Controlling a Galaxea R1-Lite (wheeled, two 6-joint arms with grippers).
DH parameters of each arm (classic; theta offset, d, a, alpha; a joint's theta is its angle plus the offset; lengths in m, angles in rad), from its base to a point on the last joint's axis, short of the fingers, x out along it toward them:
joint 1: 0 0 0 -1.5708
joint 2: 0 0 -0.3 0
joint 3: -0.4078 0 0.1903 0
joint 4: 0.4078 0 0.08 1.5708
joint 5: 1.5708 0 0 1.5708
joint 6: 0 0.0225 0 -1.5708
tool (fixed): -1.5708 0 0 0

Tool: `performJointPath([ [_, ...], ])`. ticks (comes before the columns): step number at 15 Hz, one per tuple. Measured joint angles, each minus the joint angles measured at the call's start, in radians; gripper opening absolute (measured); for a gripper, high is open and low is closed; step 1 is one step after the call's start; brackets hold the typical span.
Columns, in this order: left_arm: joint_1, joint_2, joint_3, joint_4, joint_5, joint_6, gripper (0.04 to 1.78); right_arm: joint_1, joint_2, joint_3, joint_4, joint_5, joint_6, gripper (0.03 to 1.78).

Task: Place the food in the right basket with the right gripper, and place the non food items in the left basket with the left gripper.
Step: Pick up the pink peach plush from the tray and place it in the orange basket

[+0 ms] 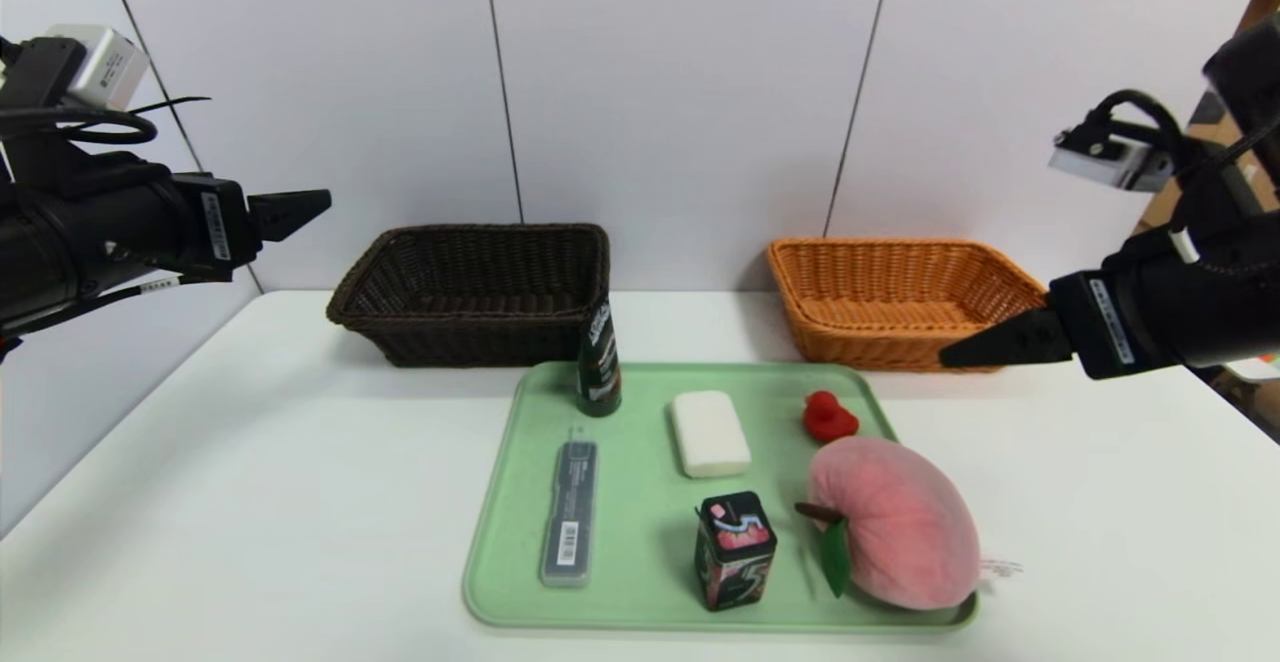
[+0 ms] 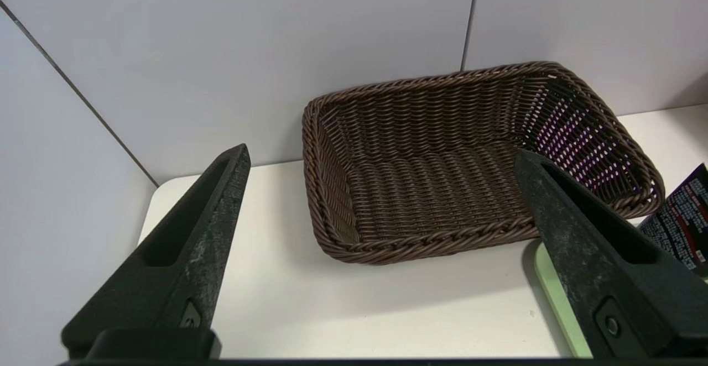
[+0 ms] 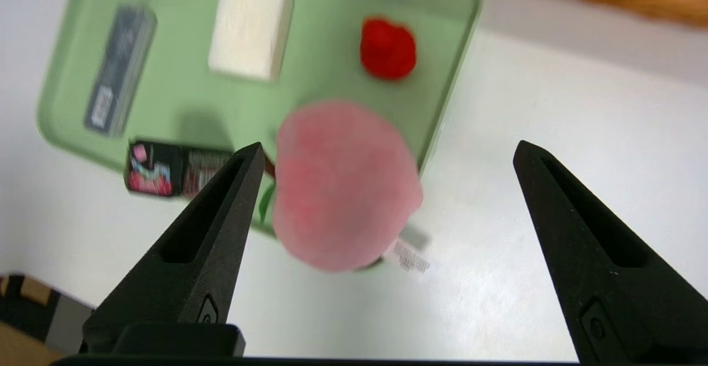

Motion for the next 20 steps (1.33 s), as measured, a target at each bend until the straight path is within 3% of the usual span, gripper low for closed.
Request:
performJointPath([
  [4, 0.000, -0.001, 0.042, 0.000, 0.002, -0.001, 1.69, 0.142, 0.021, 0.094, 0.018, -0.047, 0.023, 1.63],
  [6, 0.000, -0.003, 0.058, 0.000, 0.002, 0.000, 1.69, 0.177, 0.021, 0.145, 0.015, -0.060, 0.026, 1.65],
  [10, 0.000, -0.006, 0.074, 0.000, 0.002, 0.003, 1.69, 0.215, 0.021, 0.226, -0.003, -0.064, 0.011, 1.67],
  [13, 0.000, -0.019, 0.094, 0.000, 0.002, 0.008, 1.69, 0.231, 0.031, 0.315, -0.139, -0.076, -0.037, 1.68],
  [15, 0.001, -0.025, 0.100, 0.000, 0.003, 0.009, 1.69, 0.233, 0.052, 0.355, -0.247, -0.117, -0.069, 1.69],
  [20, 0.002, -0.038, 0.112, 0.000, 0.000, 0.009, 1.69, 0.233, 0.099, 0.374, -0.264, -0.136, -0.111, 1.69],
])
